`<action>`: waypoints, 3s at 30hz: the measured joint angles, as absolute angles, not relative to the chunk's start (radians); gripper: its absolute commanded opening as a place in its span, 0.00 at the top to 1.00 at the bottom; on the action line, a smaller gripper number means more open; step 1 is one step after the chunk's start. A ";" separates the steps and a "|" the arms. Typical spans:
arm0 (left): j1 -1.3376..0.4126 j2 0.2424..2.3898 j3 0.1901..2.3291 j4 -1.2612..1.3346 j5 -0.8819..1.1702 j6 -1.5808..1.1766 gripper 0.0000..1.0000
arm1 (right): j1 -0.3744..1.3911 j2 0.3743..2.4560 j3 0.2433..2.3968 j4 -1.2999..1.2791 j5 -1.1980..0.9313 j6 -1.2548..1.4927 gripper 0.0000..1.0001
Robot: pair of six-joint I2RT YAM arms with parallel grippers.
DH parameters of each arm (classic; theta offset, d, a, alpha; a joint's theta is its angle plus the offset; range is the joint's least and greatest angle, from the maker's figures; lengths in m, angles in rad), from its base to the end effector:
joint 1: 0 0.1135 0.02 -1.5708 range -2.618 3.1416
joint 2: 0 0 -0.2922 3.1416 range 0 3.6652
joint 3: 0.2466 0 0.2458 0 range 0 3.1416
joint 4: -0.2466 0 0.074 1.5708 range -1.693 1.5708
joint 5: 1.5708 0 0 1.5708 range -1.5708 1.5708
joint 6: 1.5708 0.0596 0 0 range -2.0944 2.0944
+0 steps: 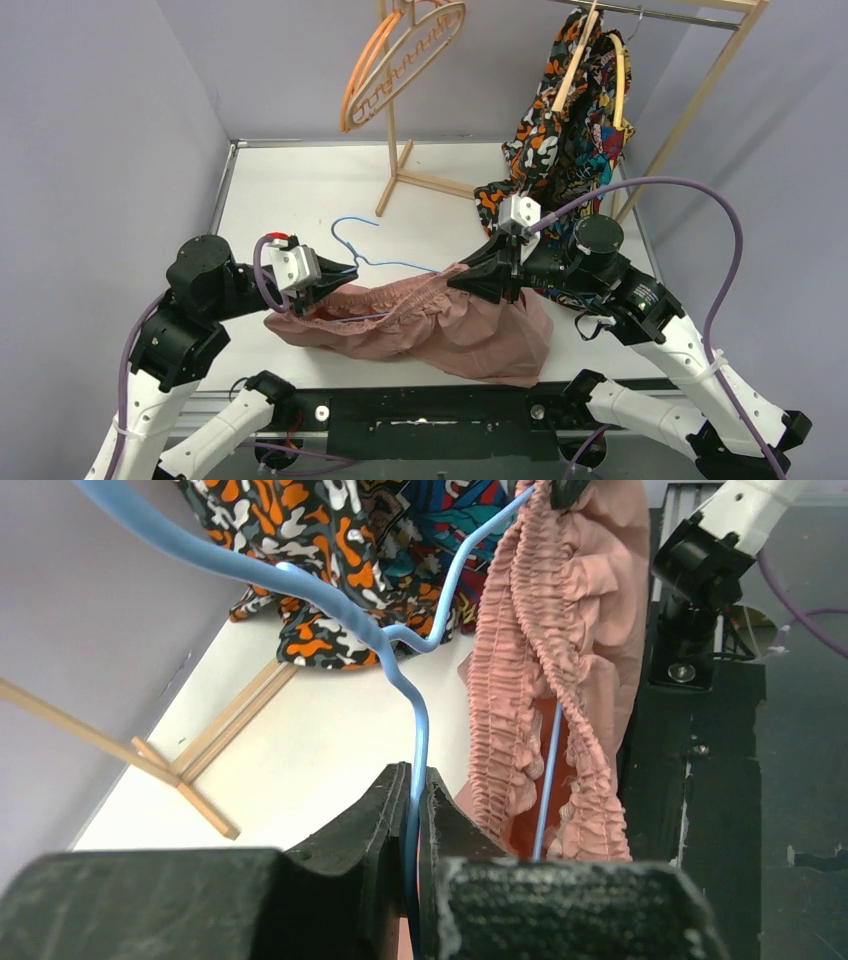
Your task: Place the shorts on the hanger
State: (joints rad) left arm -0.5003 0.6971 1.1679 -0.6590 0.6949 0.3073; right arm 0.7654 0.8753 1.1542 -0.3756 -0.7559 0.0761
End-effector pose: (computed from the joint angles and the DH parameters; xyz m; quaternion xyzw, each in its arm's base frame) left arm 0.0684 -0.0809 0.4403 0.4842 0.5808 -0.3189 0.5714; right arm 0.0887 0.1419 0.4498 -0.4659 0.5639 0.5046 0.4586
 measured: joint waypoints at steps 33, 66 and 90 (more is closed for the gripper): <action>-0.495 0.717 1.173 -0.709 0.679 0.279 1.00 | 0.818 1.142 1.376 -0.395 -0.766 -0.014 0.32; -0.496 0.652 1.277 -0.866 0.795 0.330 0.33 | 0.930 0.993 1.254 -0.406 -0.798 -0.106 1.00; -0.498 0.643 1.255 -1.035 0.810 0.483 0.58 | 0.930 0.899 1.254 -0.498 -0.744 -0.155 1.00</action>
